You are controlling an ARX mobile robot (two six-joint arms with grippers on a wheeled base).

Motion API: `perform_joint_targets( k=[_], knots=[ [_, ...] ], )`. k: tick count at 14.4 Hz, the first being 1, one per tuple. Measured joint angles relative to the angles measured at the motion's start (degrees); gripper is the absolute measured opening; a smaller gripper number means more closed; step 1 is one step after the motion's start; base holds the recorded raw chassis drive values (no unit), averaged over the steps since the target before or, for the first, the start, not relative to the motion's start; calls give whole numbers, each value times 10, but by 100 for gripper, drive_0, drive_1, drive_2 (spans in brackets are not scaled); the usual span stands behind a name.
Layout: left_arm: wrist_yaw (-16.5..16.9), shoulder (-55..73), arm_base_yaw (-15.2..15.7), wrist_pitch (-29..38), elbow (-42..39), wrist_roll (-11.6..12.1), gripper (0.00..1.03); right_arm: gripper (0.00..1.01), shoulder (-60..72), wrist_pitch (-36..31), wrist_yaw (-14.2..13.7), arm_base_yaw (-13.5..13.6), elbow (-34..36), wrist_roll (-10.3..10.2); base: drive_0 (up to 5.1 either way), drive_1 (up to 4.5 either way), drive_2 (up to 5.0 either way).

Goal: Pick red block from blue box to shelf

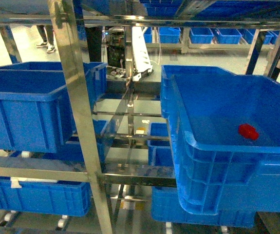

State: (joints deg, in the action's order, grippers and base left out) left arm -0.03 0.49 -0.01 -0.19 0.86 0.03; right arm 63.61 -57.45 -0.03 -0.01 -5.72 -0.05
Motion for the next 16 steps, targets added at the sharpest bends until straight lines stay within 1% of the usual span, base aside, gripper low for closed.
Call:
perform_joint_targets(
  k=[2,4,7,12,16],
  knots=[
    [0,0,0,0,0,0,98,2,-63,50,0,0,23,0,0,0,0],
    [0,0,0,0,0,0,98,2,-116,87,0,0,32,0,0,0,0],
    [0,0,0,0,0,0,98,2,-201,159,0,0,47,0,0,0,0],
    [0,0,0,0,0,0,98,2,-349,292,0,0,50,0,0,0,0],
    [0,0,0,0,0,0,98,2,-424,362,0,0,50,0,0,0,0]
  ],
)
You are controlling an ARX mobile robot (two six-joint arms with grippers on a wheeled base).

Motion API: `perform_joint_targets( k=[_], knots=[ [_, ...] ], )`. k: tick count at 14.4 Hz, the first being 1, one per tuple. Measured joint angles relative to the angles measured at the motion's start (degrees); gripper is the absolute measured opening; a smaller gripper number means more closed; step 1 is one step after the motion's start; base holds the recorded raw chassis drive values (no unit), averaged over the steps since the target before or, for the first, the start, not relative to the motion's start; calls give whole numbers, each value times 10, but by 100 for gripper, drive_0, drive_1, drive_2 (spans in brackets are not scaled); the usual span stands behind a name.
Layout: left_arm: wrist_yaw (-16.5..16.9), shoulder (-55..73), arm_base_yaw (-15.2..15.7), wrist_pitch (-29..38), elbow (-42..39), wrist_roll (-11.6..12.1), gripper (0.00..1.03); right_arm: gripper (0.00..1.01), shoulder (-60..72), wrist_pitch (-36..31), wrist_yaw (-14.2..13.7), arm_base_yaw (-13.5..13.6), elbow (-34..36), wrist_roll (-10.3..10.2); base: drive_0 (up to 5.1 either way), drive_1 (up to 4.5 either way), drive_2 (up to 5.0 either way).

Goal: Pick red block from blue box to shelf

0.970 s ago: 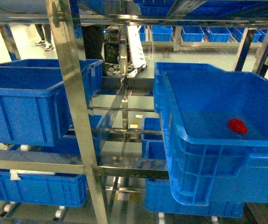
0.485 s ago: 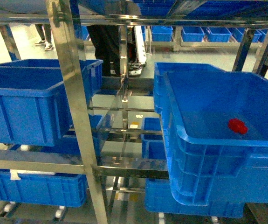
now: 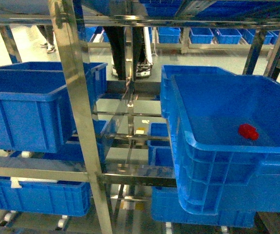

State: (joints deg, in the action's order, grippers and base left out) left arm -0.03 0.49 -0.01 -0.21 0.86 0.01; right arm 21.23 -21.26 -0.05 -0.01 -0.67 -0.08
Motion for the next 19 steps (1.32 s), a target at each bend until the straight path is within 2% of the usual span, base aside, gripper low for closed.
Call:
perform_joint_targets(
  k=[10,11,12,17,18,19],
  knots=[
    [0,0,0,0,0,0,98,2,-118,122,0,0,0,0,0,0,0],
    [0,0,0,0,0,0,98,2,-170,200,2,0,0,0,0,0,0],
    [0,0,0,0,0,0,98,2,-209,212,1,0,0,0,0,0,0],
    [0,0,0,0,0,0,98,2,-210,214,1,0,0,0,0,0,0],
    [0,0,0,0,0,0,98,5,-210,215,1,0,0,1,0,0,0],
    [0,0,0,0,0,0,98,17,-210,215,1,0,0,1,0,0,0]
  ],
)
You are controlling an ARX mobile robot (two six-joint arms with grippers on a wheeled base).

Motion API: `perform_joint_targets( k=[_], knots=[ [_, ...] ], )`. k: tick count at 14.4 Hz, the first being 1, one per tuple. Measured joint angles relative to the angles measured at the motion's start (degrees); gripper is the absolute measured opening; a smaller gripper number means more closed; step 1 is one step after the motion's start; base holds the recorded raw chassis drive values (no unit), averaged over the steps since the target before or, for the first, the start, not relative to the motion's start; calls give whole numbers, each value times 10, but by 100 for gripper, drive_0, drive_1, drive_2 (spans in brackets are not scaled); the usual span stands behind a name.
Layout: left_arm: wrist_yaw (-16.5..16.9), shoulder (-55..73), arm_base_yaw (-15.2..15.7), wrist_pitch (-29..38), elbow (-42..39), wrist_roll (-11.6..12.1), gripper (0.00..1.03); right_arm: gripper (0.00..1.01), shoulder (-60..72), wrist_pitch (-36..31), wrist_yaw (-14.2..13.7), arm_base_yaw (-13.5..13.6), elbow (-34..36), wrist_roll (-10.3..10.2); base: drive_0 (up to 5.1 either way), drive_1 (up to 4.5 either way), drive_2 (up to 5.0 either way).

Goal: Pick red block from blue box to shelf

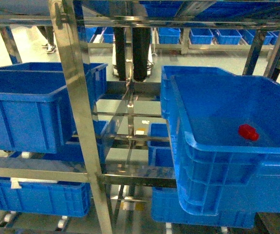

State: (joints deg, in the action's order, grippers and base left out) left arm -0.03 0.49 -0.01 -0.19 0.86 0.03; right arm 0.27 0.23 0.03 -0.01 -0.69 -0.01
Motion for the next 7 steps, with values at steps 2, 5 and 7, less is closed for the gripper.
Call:
perform_joint_targets(
  k=[2,5,7],
  knots=[
    [0,0,0,0,0,0,98,45,0,0,0,0,0,0,0,0,0],
    [0,0,0,0,0,0,98,90,0,0,0,0,0,0,0,0,0],
    [0,0,0,0,0,0,98,99,0,0,0,0,0,0,0,0,0]
  ],
)
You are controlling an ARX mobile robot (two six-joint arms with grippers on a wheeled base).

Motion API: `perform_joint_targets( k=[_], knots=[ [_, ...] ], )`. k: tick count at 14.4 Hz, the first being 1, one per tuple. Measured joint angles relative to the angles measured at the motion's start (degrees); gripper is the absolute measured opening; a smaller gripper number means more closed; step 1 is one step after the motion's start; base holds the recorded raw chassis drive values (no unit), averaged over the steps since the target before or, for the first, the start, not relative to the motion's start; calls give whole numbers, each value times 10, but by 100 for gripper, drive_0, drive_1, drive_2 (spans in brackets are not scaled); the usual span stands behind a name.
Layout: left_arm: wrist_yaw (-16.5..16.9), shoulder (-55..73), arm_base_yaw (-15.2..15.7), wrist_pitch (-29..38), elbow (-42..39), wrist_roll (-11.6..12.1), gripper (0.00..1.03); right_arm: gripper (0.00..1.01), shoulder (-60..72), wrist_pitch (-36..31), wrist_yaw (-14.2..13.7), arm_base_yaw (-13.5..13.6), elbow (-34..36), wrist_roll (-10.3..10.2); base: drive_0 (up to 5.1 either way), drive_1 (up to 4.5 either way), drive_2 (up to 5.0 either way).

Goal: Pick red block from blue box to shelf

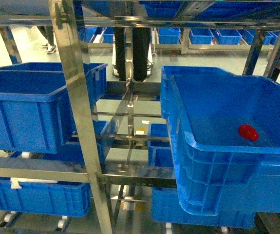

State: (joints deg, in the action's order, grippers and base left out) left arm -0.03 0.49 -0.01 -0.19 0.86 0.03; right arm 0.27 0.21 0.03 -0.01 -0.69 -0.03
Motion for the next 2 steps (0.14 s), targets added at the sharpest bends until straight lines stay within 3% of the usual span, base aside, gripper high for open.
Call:
perform_joint_targets(
  k=[2],
  knots=[
    [0,0,0,0,0,0,98,98,0,0,0,0,0,0,0,0,0]
  ],
)
